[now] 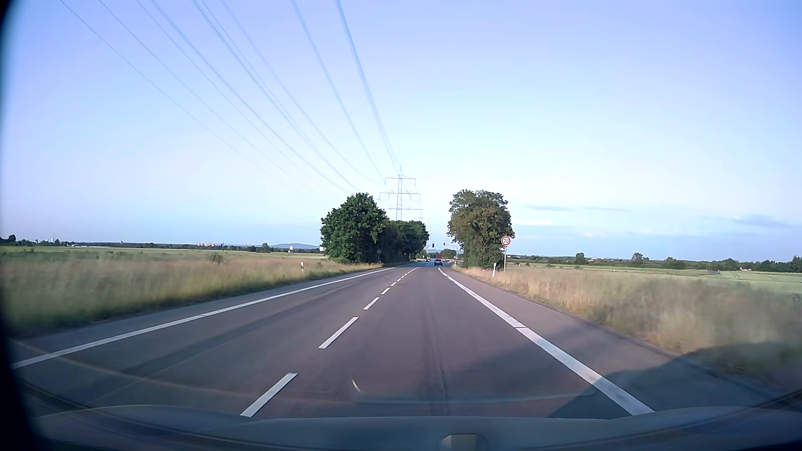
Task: Follow the waypoints while adhering to traffic rules and regulations
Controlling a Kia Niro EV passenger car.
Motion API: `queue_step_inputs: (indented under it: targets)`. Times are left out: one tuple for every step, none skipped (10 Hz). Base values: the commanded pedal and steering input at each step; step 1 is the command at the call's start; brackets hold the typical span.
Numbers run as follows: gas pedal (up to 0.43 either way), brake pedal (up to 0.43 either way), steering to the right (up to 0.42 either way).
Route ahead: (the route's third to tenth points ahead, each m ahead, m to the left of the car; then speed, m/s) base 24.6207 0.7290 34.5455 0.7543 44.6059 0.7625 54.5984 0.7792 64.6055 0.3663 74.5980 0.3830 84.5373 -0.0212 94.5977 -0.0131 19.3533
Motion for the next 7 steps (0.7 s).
queue_step_inputs:
  targets:
    - [0.079,0.018,0.002]
    - [0.079,0.024,0.002]
    - [0.079,0.024,0.002]
    - [0.079,0.018,0.002]
    - [0.079,0.018,0.002]
    - [0.067,0.024,0.002]
    - [0.067,0.018,0.002]
